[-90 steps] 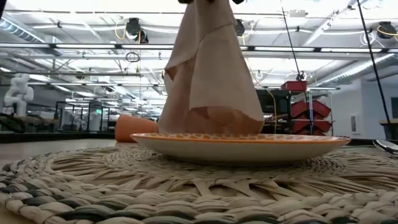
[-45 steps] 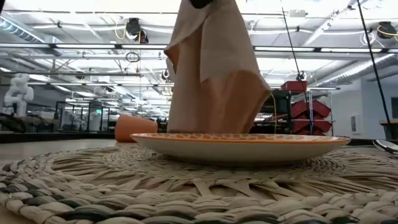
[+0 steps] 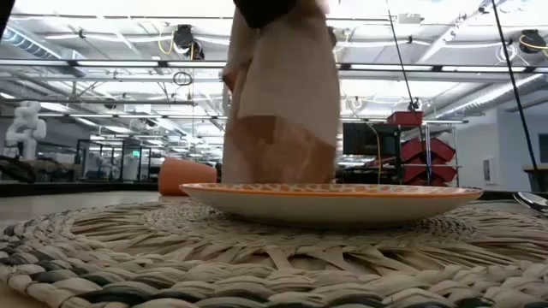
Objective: Set table place
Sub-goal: Fold the white napkin
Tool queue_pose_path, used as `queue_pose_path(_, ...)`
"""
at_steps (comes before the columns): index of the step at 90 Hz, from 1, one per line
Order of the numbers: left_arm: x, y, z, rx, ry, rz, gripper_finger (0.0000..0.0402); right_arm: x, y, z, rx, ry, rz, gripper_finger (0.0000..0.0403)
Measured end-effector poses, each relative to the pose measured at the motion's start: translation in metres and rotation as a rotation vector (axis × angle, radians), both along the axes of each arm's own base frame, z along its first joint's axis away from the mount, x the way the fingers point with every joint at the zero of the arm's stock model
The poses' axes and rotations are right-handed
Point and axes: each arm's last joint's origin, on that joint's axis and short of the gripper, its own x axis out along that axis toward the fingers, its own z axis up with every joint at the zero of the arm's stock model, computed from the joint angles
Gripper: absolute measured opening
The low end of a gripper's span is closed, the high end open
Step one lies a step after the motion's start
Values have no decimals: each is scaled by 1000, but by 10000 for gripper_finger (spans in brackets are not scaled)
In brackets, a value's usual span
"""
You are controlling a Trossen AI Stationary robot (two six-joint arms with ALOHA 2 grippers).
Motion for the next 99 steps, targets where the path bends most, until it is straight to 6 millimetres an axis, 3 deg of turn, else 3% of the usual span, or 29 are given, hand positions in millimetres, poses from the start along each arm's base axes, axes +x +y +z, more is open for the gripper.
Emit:
queue_pose_path(26, -18, 23, 44, 2, 14, 35, 161, -5, 13, -4, -30, 47, -12, 0)
queue_pose_path(52, -34, 36, 68, -119, 30, 50, 154, -6, 15, -5, -28, 60, -1, 0)
queue_pose_path(67, -45, 26, 76, -197, 34, 9, 154, -4, 8, -5, -32, 58, -19, 0)
queue_pose_path(99, -76, -29, 81, -373, -123, -154, 154, -3, -14, -7, -18, 78, -95, 0)
